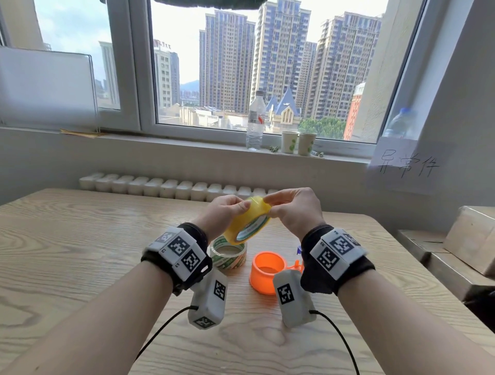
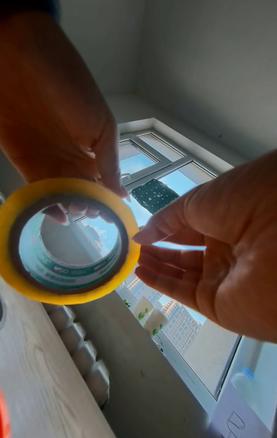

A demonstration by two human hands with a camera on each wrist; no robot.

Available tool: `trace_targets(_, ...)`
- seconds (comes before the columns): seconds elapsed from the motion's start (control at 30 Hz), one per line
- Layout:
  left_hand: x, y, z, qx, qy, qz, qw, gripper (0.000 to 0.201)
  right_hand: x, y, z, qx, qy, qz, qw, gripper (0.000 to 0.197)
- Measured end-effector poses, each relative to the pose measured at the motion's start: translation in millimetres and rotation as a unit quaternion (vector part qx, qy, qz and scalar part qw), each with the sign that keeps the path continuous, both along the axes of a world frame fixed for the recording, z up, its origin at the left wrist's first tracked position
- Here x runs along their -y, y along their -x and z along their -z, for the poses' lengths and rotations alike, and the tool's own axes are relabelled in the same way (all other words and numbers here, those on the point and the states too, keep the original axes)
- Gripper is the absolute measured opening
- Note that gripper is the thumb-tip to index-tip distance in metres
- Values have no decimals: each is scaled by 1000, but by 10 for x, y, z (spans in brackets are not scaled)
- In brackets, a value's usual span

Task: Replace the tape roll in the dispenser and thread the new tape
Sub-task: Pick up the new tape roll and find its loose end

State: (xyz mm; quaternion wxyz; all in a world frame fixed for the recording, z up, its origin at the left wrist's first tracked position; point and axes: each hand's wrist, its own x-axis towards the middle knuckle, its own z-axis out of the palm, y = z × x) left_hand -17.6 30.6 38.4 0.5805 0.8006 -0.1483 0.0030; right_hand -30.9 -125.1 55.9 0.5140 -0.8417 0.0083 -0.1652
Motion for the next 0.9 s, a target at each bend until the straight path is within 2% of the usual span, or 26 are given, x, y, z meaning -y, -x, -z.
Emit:
trace_targets(0.17, -3, 46, -37, -12, -2, 23, 1000, 14, -14, -36, -4, -20, 12, 18, 1000, 24)
trace_targets(0.3, 10, 68, -95, -16, -3, 40, 999, 26, 19, -7, -13, -10, -4, 5, 1000, 23)
trace_targets(0.53, -1, 72, -99, 6, -1, 26, 1000, 33, 82, -24, 9, -17, -17, -31, 999, 24)
trace_targets(0.73, -18, 82, -105, -35, 15, 61, 997, 34, 103, -61, 20, -22, -30, -27, 999, 21)
trace_targets(0.9, -61, 43, -112, -18, 17, 29, 999, 24, 86, -45, -7, 6, 11, -47, 999, 31)
